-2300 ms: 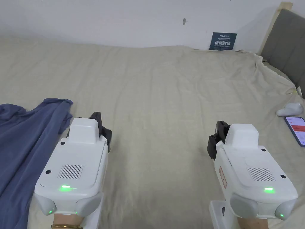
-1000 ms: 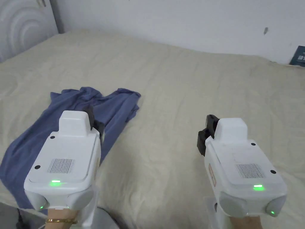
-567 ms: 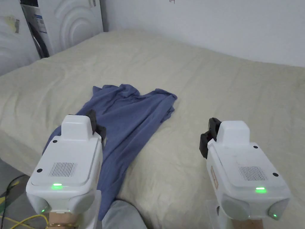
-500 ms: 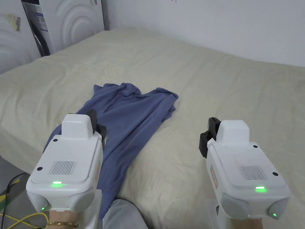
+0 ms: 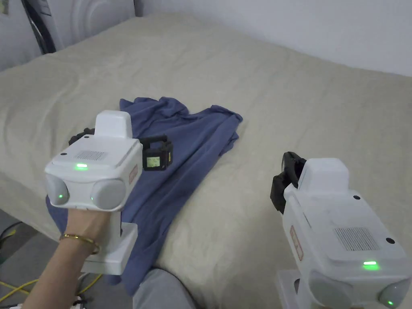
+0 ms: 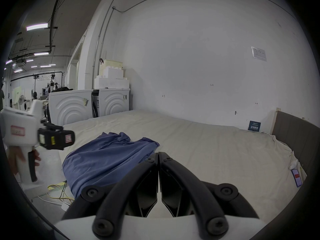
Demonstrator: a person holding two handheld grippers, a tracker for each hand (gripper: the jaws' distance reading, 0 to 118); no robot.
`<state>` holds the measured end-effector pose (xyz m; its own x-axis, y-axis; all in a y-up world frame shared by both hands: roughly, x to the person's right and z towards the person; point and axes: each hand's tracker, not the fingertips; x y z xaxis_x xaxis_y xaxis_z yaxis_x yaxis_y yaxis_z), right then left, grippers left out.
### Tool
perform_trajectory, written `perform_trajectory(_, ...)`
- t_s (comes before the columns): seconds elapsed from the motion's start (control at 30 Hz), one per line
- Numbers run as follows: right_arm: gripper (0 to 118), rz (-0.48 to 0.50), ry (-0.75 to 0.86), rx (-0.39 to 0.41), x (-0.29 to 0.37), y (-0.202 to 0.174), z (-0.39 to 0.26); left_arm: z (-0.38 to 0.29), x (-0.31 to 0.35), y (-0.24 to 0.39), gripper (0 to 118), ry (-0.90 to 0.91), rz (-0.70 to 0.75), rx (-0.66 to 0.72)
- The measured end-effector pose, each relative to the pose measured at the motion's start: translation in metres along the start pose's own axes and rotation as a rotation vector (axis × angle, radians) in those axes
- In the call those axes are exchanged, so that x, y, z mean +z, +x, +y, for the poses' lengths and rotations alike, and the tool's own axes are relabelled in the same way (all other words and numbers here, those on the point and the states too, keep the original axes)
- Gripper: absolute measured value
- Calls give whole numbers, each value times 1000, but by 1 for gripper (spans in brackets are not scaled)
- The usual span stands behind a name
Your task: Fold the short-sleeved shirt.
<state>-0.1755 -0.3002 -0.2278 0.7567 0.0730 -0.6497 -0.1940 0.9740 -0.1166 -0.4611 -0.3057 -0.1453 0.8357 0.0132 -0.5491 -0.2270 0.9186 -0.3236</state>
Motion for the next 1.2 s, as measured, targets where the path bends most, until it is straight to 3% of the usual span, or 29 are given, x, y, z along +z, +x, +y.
perform_trajectory(0.23,0,2,-22,-6,-31,6,0,29,-134,11,118,-317,-98,-154)
perform_trajectory(0.47,0,-16,-75,-35,-67,27,-18,35,-258,30,118,-564,-79,-153)
perform_trajectory(0.6,0,-26,-115,-54,-79,39,-33,31,-291,40,102,-569,-60,-195)
perform_trajectory(0.7,0,-24,-156,-48,-85,47,-44,22,-315,43,80,-712,-65,-198)
perform_trajectory(0.83,0,-43,-190,-77,-86,55,-57,20,-318,39,69,-731,-66,-76)
perform_trajectory(0.87,0,-47,-198,-94,-86,57,-60,24,-314,37,55,-738,-127,-52)
perform_trajectory(0.9,0,-50,-205,-110,-86,57,-61,26,-312,37,31,-735,-148,-39)
perform_trajectory(0.93,0,-51,-211,-124,-86,58,-62,24,-312,38,0,-745,-121,-52)
perform_trajectory(1.07,0,-63,-213,-134,-73,60,-59,19,-298,39,0,-684,-71,-1)
perform_trajectory(1.2,0,-75,-191,-100,-47,64,-47,30,-260,45,0,-507,-19,-61)
